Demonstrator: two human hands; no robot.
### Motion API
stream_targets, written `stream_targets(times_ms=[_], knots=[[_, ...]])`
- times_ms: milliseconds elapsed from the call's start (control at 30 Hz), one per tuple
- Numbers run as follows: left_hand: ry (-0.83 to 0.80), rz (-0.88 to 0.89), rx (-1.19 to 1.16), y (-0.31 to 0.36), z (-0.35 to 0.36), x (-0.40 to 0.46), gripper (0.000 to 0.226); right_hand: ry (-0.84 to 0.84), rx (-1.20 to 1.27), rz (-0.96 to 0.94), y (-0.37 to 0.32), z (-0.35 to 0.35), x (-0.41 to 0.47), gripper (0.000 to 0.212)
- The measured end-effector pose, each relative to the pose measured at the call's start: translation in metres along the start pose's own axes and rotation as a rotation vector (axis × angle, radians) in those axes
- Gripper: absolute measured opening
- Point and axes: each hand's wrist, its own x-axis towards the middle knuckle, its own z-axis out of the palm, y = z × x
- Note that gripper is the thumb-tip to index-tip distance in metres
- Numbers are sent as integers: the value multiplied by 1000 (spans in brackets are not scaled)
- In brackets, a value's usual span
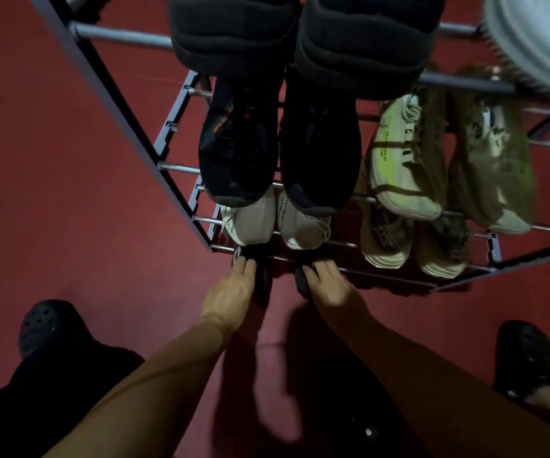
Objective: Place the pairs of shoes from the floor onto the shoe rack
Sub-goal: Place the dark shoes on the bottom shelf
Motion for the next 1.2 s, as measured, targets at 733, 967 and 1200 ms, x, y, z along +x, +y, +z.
stream_targets(times_ms=[733, 967, 1200], knots=[[7, -1062, -1844, 8, 65, 5, 33, -24, 1270, 1129, 4, 51, -20, 47], [-31, -1091, -1912, 2, 67, 22, 32, -83, 1487, 1243, 13, 58, -7, 18], [-17, -983, -1829, 4, 76, 21, 38, 41, 1754, 1231, 7, 71, -4, 13]])
